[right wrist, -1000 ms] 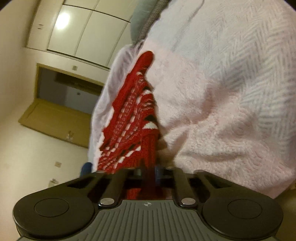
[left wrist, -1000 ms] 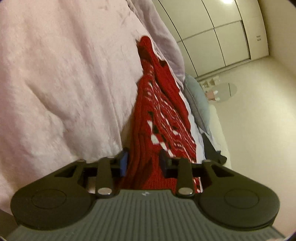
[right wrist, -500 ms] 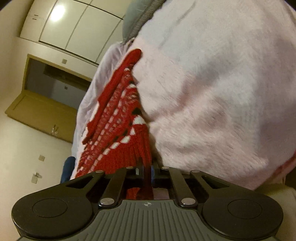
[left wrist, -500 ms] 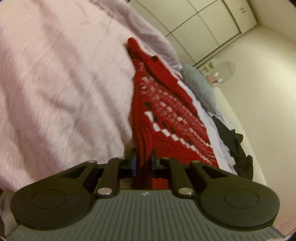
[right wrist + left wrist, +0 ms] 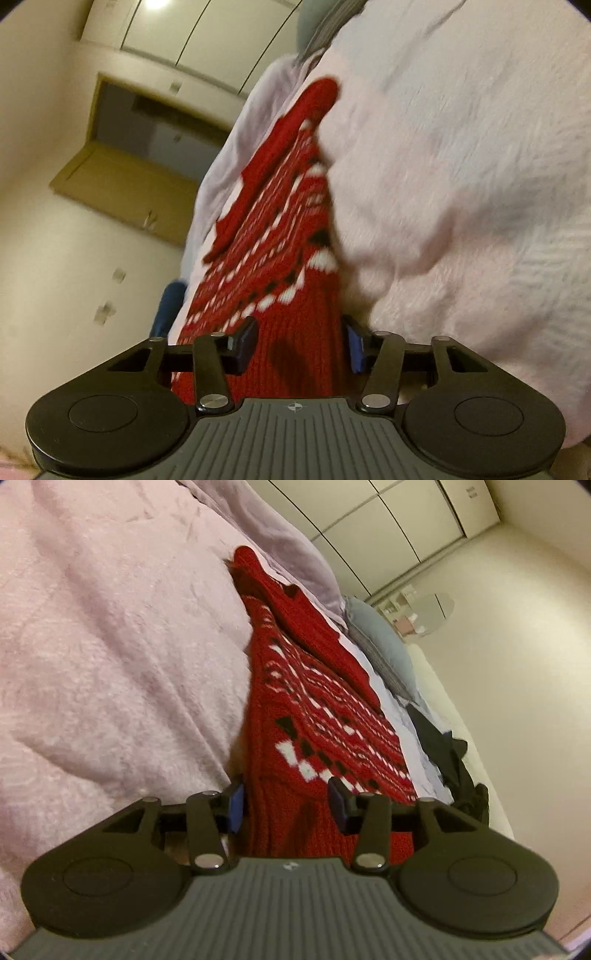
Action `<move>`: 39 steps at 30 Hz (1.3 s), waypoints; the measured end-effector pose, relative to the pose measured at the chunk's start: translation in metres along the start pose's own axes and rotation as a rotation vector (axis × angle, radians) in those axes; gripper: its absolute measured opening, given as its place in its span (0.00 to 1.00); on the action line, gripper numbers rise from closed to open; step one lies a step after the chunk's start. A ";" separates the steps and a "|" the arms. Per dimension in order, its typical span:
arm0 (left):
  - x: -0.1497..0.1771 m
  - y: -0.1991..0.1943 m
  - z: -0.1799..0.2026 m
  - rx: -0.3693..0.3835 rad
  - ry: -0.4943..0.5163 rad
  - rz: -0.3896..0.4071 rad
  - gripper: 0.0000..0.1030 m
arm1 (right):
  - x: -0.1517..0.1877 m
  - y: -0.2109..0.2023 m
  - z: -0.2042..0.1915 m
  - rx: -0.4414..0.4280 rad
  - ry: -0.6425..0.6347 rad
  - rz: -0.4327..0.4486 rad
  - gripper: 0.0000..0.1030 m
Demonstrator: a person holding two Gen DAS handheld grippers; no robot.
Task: Fold clothes
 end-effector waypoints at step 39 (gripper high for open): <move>0.102 -0.163 0.035 0.192 -0.010 0.110 0.04 | 0.053 -0.134 -0.111 -0.165 -0.054 0.164 0.03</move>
Point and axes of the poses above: each gripper's, at about its wrist camera, not at the fingertips, and y roughly the way its jaws point, z to its right, x to its underside, the point moved 2 cm from there along y, roughly the way its jaws point, and after that the axes turned 14 degrees about -y, right-handed, at the moved point
